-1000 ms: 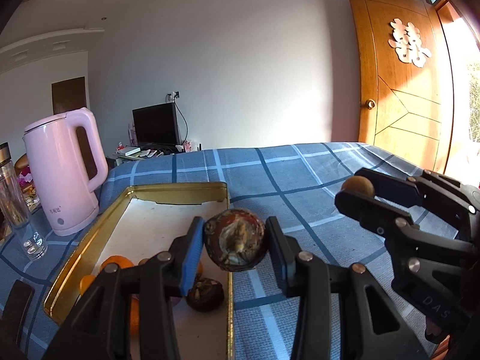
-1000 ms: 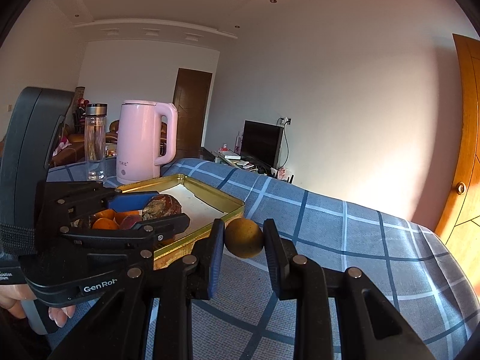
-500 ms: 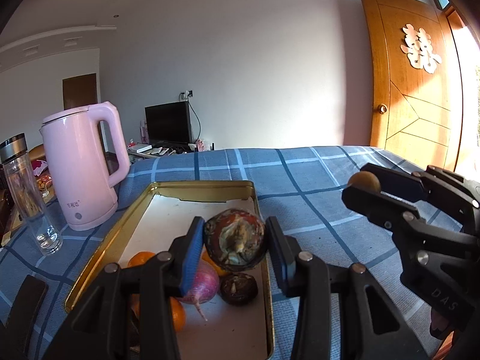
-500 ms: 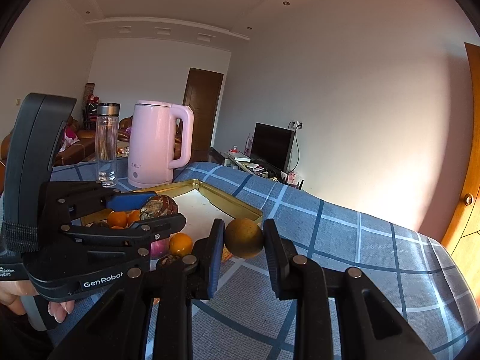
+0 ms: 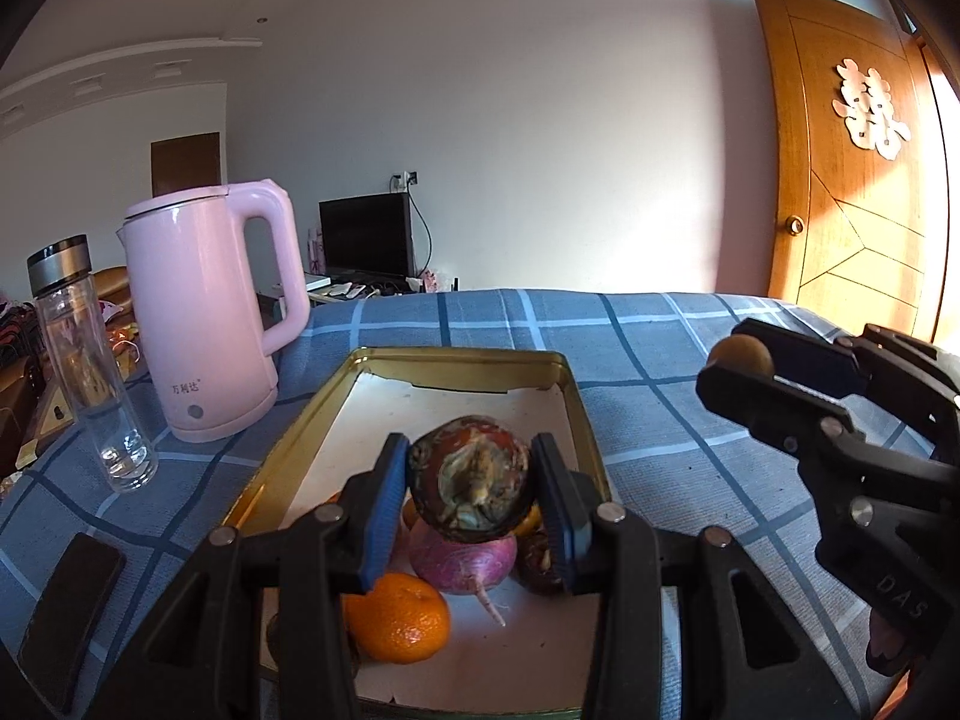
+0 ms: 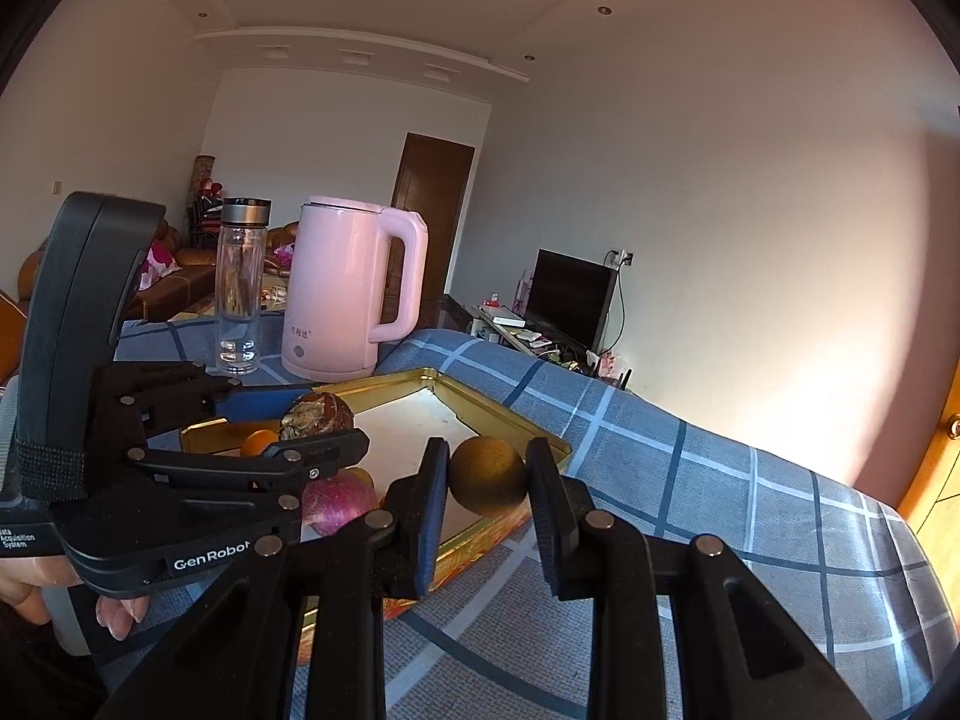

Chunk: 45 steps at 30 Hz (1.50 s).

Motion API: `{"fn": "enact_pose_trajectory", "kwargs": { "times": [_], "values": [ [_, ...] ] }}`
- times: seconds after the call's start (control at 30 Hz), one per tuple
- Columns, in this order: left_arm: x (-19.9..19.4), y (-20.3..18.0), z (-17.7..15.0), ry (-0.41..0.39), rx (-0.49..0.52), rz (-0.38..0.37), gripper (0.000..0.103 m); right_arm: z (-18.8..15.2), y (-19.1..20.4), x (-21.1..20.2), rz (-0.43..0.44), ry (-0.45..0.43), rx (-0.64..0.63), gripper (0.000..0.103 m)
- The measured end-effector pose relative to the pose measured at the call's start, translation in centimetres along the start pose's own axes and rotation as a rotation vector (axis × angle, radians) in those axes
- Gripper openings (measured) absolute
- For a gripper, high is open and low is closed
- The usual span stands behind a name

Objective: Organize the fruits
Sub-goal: 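Carry the yellow fruit and mangosteen over the gold tray with both tools, then lower both tools into the tray and open them to release the fruits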

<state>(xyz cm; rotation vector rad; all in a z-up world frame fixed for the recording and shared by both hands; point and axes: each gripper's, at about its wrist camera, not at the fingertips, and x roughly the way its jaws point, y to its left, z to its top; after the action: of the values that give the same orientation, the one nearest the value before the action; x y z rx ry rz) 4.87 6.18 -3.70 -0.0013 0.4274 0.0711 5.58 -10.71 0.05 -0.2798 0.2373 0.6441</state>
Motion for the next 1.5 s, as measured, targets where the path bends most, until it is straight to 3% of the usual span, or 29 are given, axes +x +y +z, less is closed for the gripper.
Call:
{"fn": "enact_pose_trajectory", "kwargs": {
  "times": [1.5],
  "values": [
    [0.2, 6.6, -0.1, 0.039, -0.025, 0.127, 0.043, 2.0, 4.6, 3.5, 0.103, -0.004, -0.051, 0.028]
  ]
}}
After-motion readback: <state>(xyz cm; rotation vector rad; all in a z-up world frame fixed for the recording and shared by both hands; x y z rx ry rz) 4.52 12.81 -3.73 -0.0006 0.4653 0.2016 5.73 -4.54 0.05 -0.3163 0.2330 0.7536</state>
